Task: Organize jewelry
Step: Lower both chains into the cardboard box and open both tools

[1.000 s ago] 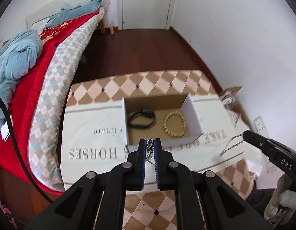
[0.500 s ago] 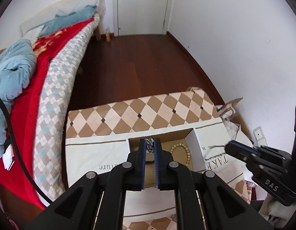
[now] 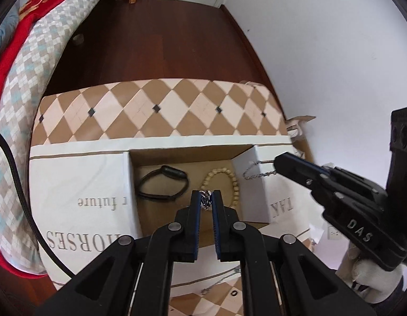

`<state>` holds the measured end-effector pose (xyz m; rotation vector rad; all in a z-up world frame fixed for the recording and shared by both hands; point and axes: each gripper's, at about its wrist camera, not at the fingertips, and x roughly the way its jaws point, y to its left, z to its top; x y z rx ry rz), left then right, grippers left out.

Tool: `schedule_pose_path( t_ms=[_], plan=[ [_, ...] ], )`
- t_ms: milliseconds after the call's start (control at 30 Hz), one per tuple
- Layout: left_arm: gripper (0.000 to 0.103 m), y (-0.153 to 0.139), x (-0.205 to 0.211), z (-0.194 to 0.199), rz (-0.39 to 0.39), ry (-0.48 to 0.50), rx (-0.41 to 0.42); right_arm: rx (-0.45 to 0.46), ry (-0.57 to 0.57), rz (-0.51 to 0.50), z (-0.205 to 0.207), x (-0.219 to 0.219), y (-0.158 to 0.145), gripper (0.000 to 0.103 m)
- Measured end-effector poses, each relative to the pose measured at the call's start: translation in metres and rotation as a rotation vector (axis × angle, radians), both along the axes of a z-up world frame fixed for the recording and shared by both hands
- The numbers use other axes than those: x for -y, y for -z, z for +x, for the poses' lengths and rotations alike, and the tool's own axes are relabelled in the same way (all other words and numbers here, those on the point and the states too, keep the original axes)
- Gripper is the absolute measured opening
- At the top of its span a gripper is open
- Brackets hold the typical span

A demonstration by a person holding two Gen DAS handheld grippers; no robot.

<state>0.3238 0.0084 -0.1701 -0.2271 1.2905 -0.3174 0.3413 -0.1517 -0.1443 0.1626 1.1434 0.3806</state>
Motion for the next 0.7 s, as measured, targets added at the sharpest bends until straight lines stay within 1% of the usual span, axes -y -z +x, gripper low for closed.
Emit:
schedule_pose_path(
  t_ms=[33, 67, 133, 167, 200, 233, 267, 300, 367, 400, 433, 467, 500, 567, 600, 633, 667, 700],
  plan=[
    [0.006, 0.001, -0.002, 0.0, 0.011, -0.005, 0.0, -0.003, -0.005, -0.002, 0.002, -0.002, 0.001, 0.005],
    [0.008, 0.001, -0.004, 0.0, 0.024, -0.006, 0.001, -0.014, -0.018, -0.004, 0.003, -0.004, 0.003, 0.005],
    [0.01, 0.001, -0.01, 0.001, 0.077, -0.026, 0.001, -0.041, -0.023, -0.001, 0.007, -0.005, 0.008, 0.005],
    [0.018, 0.0, -0.012, 0.001, 0.102, -0.032, 0.005, -0.054, -0.022, -0.011, 0.009, -0.006, 0.01, 0.005],
    [0.034, -0.002, -0.015, 0.002, 0.122, -0.041, 0.013, -0.059, -0.016, -0.024, 0.01, -0.006, 0.011, 0.005],
    [0.046, -0.005, -0.019, 0.001, 0.158, -0.059, 0.031, -0.067, -0.011, -0.046, 0.011, -0.005, 0.014, 0.006],
    [0.065, -0.008, -0.021, 0.0, 0.172, -0.073, 0.047, -0.076, -0.011, -0.048, 0.012, -0.005, 0.015, 0.006],
    [0.069, -0.012, -0.025, -0.003, 0.182, -0.092, 0.073, -0.088, -0.007, -0.056, 0.013, -0.003, 0.018, 0.006],
    [0.069, -0.017, -0.029, -0.005, 0.233, -0.114, 0.097, -0.105, 0.01, -0.103, 0.013, 0.0, 0.021, 0.019],
    [0.071, -0.018, -0.03, -0.006, 0.263, -0.121, 0.113, -0.108, 0.016, -0.106, 0.013, 0.002, 0.022, 0.039],
    [0.076, -0.02, -0.031, -0.006, 0.29, -0.129, 0.131, -0.112, 0.027, -0.118, 0.012, 0.005, 0.022, 0.062],
    [0.091, -0.021, -0.033, -0.007, 0.314, -0.136, 0.142, -0.108, 0.035, -0.134, 0.011, 0.007, 0.022, 0.07],
    [0.102, -0.021, -0.034, -0.009, 0.346, -0.15, 0.155, -0.089, 0.042, -0.163, 0.008, 0.009, 0.02, 0.074],
    [0.102, -0.022, -0.039, -0.014, 0.382, -0.176, 0.178, -0.065, 0.051, -0.219, 0.002, 0.009, 0.017, 0.076],
    [0.102, -0.022, -0.04, -0.016, 0.398, -0.186, 0.189, -0.056, 0.054, -0.253, -0.002, 0.008, 0.016, 0.084],
    [0.102, -0.02, -0.042, -0.02, 0.418, -0.199, 0.204, -0.047, 0.052, -0.295, -0.007, 0.006, 0.017, 0.098],
    [0.102, -0.02, -0.042, -0.023, 0.423, -0.204, 0.209, -0.043, 0.051, -0.329, -0.013, 0.005, 0.019, 0.103],
    [0.102, -0.017, -0.044, -0.027, 0.424, -0.216, 0.219, -0.044, 0.053, -0.348, -0.016, 0.003, 0.021, 0.103]
  ],
)
